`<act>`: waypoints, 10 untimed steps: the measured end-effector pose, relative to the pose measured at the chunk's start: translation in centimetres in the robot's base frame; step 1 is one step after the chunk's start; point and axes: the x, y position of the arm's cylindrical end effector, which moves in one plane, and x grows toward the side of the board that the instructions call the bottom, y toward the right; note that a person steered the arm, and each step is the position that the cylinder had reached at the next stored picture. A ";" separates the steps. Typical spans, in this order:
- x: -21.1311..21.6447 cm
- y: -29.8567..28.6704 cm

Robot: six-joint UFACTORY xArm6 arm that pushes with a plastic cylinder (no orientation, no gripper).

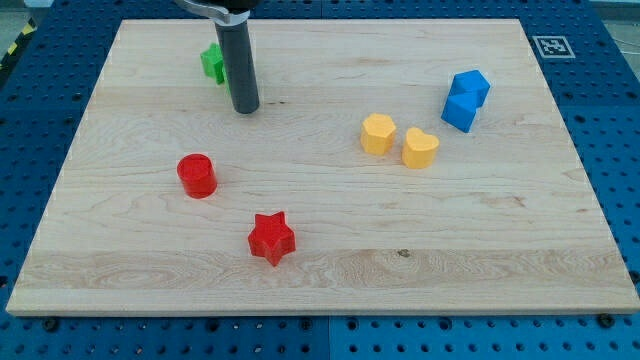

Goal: Place your hand to the center of the board

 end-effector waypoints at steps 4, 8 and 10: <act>2.5 0.4; 5.8 3.5; 7.0 5.3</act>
